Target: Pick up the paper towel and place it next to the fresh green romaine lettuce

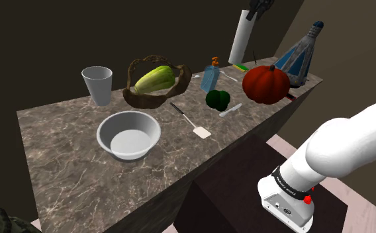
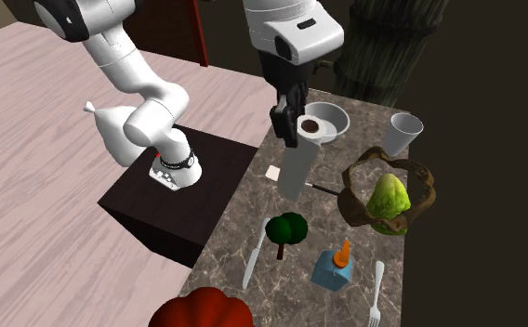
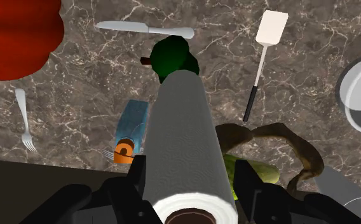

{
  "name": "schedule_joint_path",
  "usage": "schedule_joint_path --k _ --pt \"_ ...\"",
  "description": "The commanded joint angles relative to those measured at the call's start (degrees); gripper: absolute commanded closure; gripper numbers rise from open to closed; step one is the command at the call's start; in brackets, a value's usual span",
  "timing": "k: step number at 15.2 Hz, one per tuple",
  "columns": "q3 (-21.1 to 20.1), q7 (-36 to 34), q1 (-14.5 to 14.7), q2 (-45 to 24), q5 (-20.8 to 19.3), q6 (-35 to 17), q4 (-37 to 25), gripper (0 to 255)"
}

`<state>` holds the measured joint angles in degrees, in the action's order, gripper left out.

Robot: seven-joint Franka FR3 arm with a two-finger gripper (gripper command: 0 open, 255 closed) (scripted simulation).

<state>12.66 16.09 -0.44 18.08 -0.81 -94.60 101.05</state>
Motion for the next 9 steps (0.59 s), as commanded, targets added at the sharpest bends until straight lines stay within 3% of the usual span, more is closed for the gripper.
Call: schedule_joint_path --k 1,9 --pt "-0.9 -1.6 0.8 -3.1 0.6 0.0 -3.1 255" --pt "-3.9 -7.3 3.4 -17.9 2.5 1.4 -19.1 255"
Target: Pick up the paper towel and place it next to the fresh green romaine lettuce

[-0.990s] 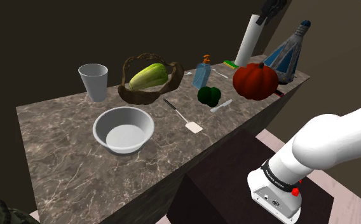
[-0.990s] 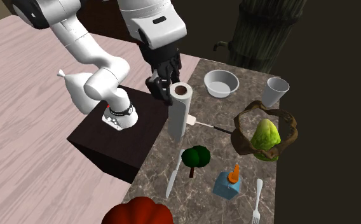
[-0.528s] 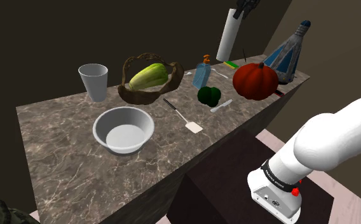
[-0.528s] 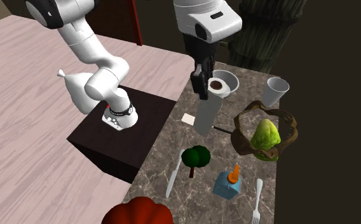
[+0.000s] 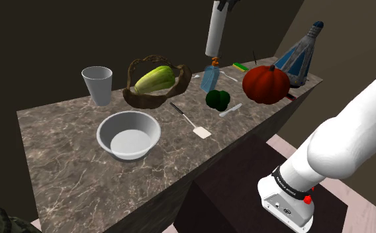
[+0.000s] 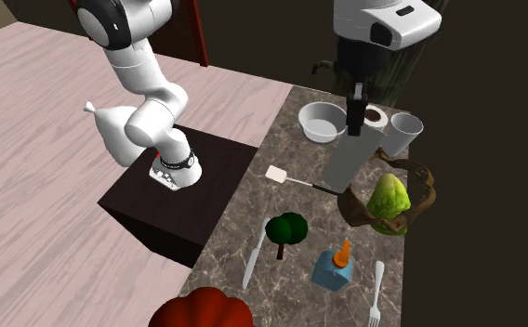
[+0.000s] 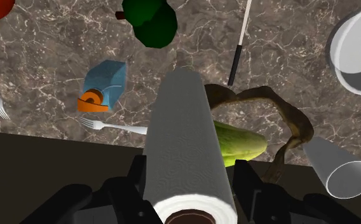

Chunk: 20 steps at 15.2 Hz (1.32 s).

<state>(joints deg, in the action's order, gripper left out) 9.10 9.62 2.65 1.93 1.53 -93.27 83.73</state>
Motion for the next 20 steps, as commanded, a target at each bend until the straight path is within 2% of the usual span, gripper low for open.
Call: schedule_joint_path --k 1,20 --pt "-0.5 -1.0 0.5 -2.5 0.2 0.2 -2.8 255" --pt "-0.7 -1.1 0.7 1.8 -0.4 -15.7 17.4 255"
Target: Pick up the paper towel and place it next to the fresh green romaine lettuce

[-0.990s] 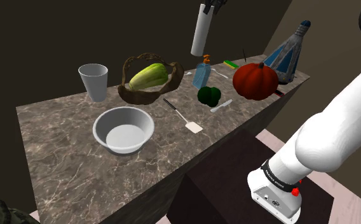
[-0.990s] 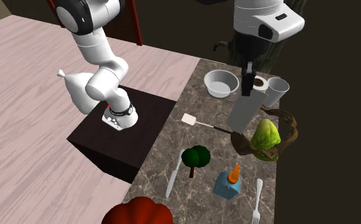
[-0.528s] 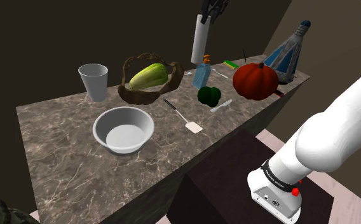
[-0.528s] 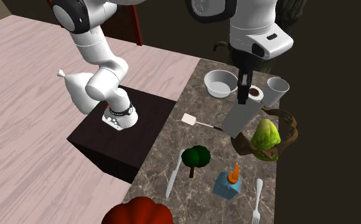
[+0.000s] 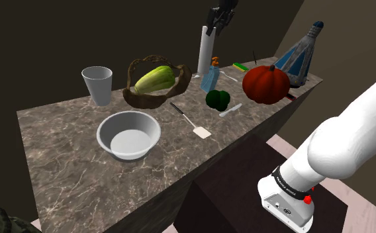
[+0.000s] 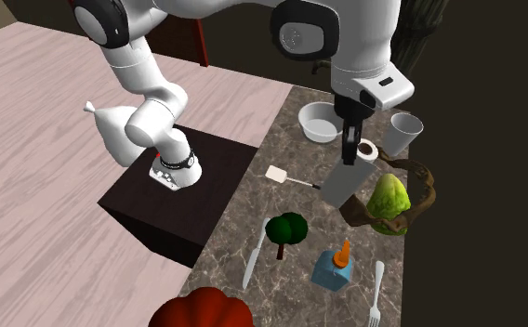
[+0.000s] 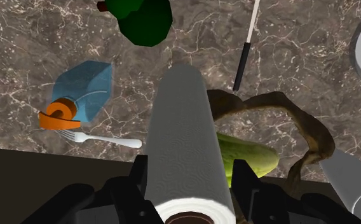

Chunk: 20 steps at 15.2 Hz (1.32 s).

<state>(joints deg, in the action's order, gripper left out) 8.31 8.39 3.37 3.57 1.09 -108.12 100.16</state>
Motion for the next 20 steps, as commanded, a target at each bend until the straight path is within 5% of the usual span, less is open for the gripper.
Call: schedule_joint_path --k 1,20 --pt "0.0 0.1 0.0 0.2 0.0 -1.6 1.8 255" --pt "0.1 0.6 -0.1 -0.8 0.3 -16.1 15.3 255"
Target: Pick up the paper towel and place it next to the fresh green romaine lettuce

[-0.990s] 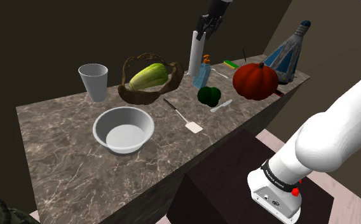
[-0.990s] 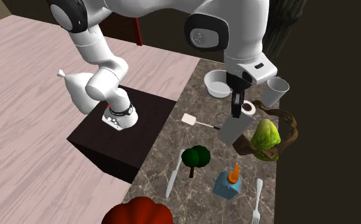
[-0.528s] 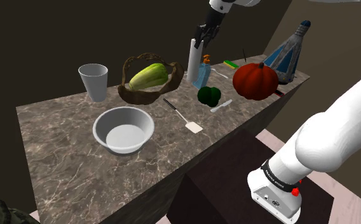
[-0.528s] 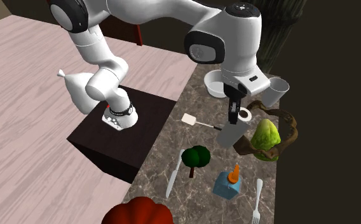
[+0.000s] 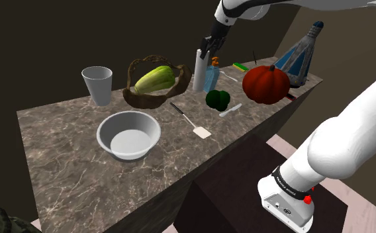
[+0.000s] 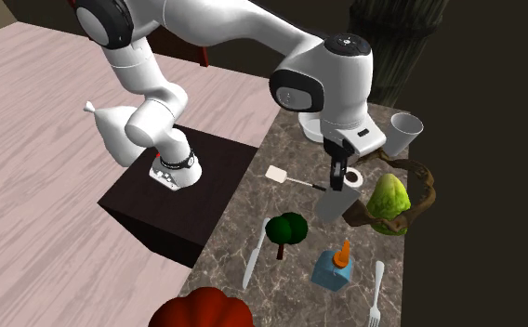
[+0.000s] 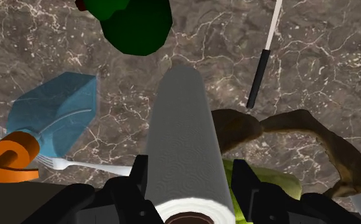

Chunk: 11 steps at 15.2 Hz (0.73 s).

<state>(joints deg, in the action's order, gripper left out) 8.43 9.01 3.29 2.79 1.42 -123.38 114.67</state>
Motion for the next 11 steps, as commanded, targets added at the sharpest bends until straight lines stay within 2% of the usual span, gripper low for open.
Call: schedule_joint_path --k 1,11 --pt "0.0 0.1 0.0 -0.2 0.1 -1.6 1.4 255" --pt "0.1 0.7 0.0 -2.7 0.7 -9.1 6.5 255"
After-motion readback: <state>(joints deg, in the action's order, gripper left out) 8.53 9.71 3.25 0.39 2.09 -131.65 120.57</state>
